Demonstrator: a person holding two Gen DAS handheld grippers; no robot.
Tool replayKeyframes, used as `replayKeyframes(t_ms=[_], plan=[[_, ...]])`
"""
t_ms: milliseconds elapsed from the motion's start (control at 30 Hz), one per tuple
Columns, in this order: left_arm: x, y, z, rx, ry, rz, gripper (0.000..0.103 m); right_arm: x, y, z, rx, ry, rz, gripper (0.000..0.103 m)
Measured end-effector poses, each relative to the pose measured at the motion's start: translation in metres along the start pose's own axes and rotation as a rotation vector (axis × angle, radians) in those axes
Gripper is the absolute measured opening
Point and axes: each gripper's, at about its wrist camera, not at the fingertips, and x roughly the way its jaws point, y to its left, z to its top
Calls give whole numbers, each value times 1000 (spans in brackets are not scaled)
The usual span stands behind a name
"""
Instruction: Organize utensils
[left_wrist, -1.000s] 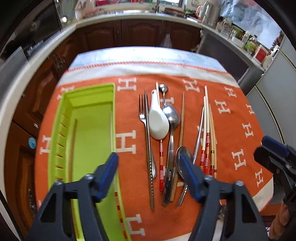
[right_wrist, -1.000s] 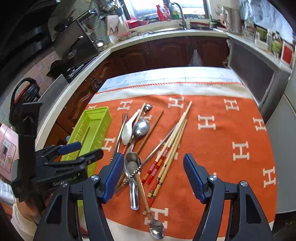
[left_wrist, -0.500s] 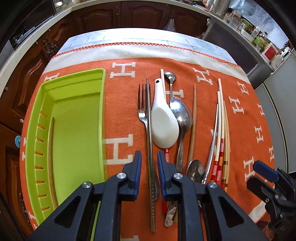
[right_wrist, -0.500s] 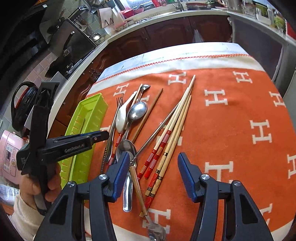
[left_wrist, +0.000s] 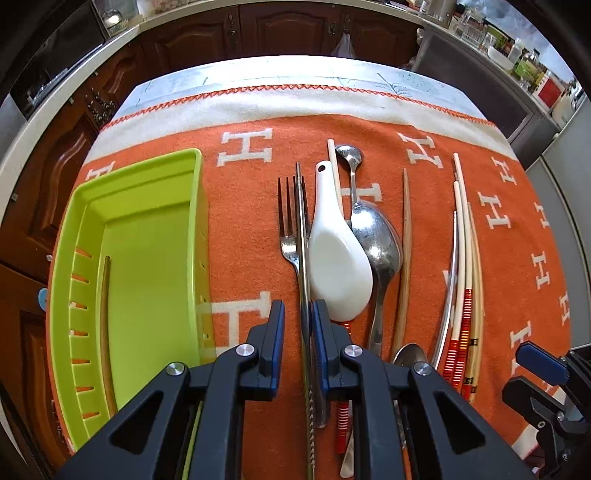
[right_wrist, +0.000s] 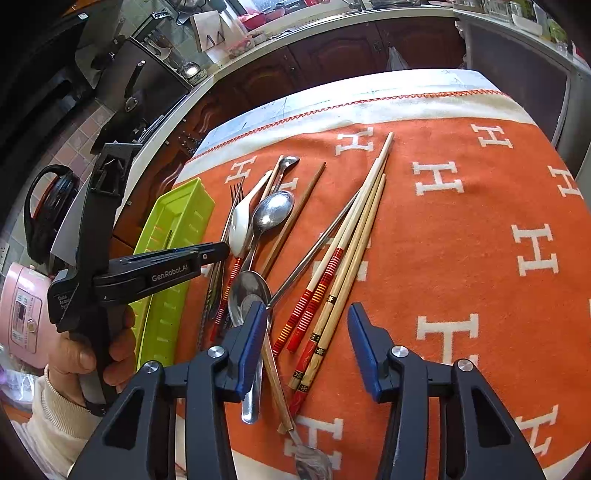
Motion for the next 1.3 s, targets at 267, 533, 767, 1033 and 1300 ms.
replayKeyframes(t_ms=[267, 533, 767, 1033, 1300], plan=[[4, -11, -1, 48, 20, 26, 6, 0, 1, -2, -6, 5, 5, 44], [-15, 1, -5, -11, -27, -29, 3, 5, -2, 0, 25, 21, 29, 38], [-48, 17, -14, -57, -77, -60, 3, 19, -3, 9, 71, 38, 81, 33], [-98, 55, -29, -99, -171, 23, 3, 40, 6, 24, 98, 44, 129, 27], [-81, 98, -49, -178, -115, 118, 5, 76, 8, 32, 176, 136, 89, 21]])
